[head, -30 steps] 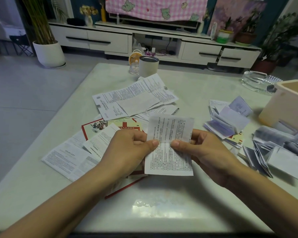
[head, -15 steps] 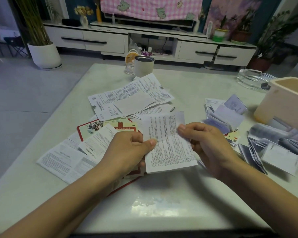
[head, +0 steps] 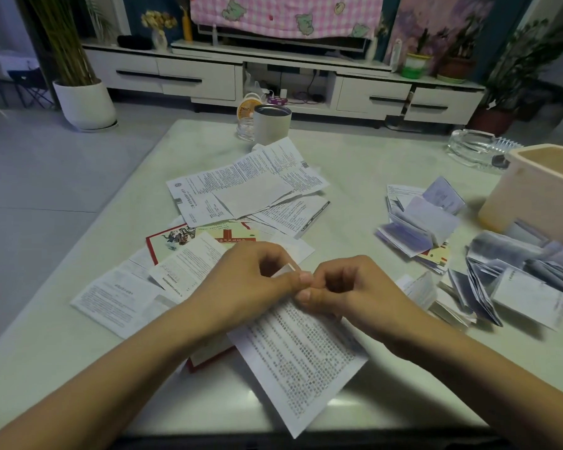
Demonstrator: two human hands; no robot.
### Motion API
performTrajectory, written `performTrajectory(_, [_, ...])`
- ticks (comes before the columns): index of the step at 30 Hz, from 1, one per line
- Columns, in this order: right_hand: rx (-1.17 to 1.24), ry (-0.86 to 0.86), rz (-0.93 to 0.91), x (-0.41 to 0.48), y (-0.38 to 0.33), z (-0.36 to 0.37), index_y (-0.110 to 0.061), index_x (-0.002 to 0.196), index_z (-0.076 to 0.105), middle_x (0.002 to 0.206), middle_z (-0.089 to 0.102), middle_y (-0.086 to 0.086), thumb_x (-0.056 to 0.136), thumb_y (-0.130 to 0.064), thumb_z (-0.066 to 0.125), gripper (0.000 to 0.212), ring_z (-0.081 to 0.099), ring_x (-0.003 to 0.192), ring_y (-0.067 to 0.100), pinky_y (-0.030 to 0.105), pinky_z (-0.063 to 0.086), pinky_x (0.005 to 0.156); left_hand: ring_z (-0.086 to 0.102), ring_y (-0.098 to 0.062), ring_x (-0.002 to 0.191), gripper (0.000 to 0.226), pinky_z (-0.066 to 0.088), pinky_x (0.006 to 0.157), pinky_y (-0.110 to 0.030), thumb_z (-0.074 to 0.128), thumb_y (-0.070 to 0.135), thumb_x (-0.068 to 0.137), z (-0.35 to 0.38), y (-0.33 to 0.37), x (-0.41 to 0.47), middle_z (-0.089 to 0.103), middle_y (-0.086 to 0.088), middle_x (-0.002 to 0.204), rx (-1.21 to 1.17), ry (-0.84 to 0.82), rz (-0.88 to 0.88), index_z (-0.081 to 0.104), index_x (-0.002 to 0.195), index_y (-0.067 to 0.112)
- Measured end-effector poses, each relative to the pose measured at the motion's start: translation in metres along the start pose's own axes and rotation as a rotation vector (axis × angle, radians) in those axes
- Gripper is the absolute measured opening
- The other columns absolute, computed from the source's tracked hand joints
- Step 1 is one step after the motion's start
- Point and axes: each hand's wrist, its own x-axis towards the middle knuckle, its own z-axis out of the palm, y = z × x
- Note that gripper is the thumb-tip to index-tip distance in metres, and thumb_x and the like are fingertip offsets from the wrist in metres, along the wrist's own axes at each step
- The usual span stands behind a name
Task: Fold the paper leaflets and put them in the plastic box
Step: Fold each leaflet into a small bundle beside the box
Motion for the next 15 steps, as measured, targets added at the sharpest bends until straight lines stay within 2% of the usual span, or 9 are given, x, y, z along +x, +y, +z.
performTrajectory(2, [0.019,0.010,-0.007,0.001,-0.001,0.001,-0.009,0.059,0.061,0.057,0.056,0.004,0.079,-0.002,0.069,0.023,0.048,0.053,0.008,0.012,0.037,0.051,0.053,-0.001,0.057,0.016,0.040,0.057,-0.017,0.071,0.028,0.078,0.000,0.001,0.001,0.066,0.002,0.063,0.023,0.058,0.033,0.069,0.068,0.016])
performTrajectory(4, [0.032,0.029,-0.015,0.002,-0.002,0.000,-0.007,0.061,0.064,0.059,0.058,0.006,0.079,-0.010,0.070,0.020,0.049,0.056,0.010,0.015,0.038,0.053,0.056,-0.003,0.056,0.016,0.042,0.055,-0.015,0.072,0.027,0.077,-0.004,0.003,0.003,0.067,0.002,0.063,-0.016,0.105,0.032,0.068,0.065,0.016])
performTrajectory(7, [0.049,0.024,-0.011,0.002,-0.003,-0.001,0.002,0.069,0.067,0.068,0.060,0.015,0.081,-0.015,0.069,0.021,0.051,0.062,0.017,0.024,0.040,0.059,0.067,-0.018,0.064,0.017,0.052,0.061,-0.026,0.071,0.025,0.078,-0.015,0.006,0.005,0.071,-0.005,0.071,-0.071,0.135,-0.004,0.069,0.069,0.012])
performTrajectory(10, [0.028,0.005,-0.004,0.002,-0.002,-0.003,-0.002,0.065,0.065,0.063,0.059,0.011,0.082,-0.014,0.068,0.021,0.051,0.058,0.012,0.018,0.041,0.056,0.070,-0.017,0.063,0.014,0.055,0.061,-0.024,0.069,0.026,0.078,-0.024,0.007,0.007,0.073,-0.003,0.071,-0.111,0.114,-0.044,0.071,0.071,0.014])
performTrajectory(13, [0.024,-0.089,0.039,0.002,-0.002,-0.008,-0.004,0.061,0.062,0.049,0.056,0.000,0.084,-0.010,0.065,0.025,0.048,0.043,0.006,0.014,0.040,0.047,0.071,-0.014,0.063,0.012,0.058,0.061,-0.023,0.066,0.028,0.080,-0.033,0.006,0.009,0.074,0.002,0.071,-0.121,0.112,-0.087,0.072,0.074,0.020])
performTrajectory(15, [-0.053,-0.197,0.082,0.002,-0.005,-0.016,-0.007,0.060,0.062,0.046,0.058,-0.004,0.085,-0.010,0.064,0.026,0.049,0.041,0.005,0.014,0.040,0.047,0.071,-0.013,0.063,0.011,0.057,0.061,-0.022,0.065,0.028,0.080,-0.038,0.004,0.011,0.074,0.004,0.071,-0.112,0.134,-0.092,0.073,0.075,0.021])
